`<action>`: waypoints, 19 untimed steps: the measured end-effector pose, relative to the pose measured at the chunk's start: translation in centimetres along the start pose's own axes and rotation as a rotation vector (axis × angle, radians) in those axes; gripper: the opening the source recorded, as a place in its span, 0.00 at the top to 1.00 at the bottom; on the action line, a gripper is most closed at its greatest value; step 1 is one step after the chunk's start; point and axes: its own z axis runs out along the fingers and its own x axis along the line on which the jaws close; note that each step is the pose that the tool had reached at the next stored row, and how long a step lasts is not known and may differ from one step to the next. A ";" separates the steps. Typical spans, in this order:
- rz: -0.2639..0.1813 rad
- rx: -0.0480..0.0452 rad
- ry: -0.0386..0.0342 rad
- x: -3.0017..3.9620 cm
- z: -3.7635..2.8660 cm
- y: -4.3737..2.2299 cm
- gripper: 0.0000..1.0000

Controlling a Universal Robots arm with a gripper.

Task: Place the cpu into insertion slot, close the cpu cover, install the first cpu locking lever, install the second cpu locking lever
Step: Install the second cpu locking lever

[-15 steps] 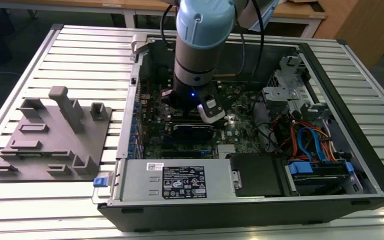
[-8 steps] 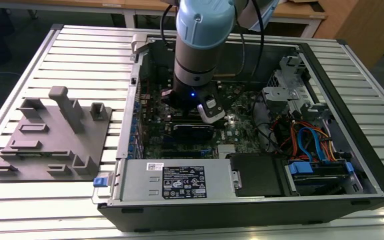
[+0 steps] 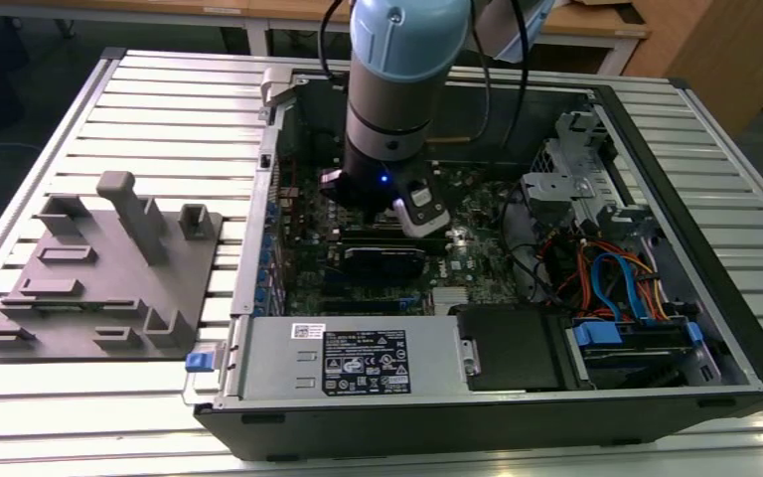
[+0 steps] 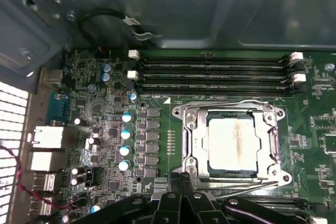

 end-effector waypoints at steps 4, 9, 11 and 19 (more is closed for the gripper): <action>0.000 -0.0001 0.0000 0.01 -0.53 0.15 0.90; 0.000 -0.0001 0.0000 0.04 -1.40 0.42 0.90; 0.000 0.0000 0.0001 0.05 -1.66 0.51 0.90; 0.000 -0.0001 0.0008 0.10 -3.53 1.11 0.90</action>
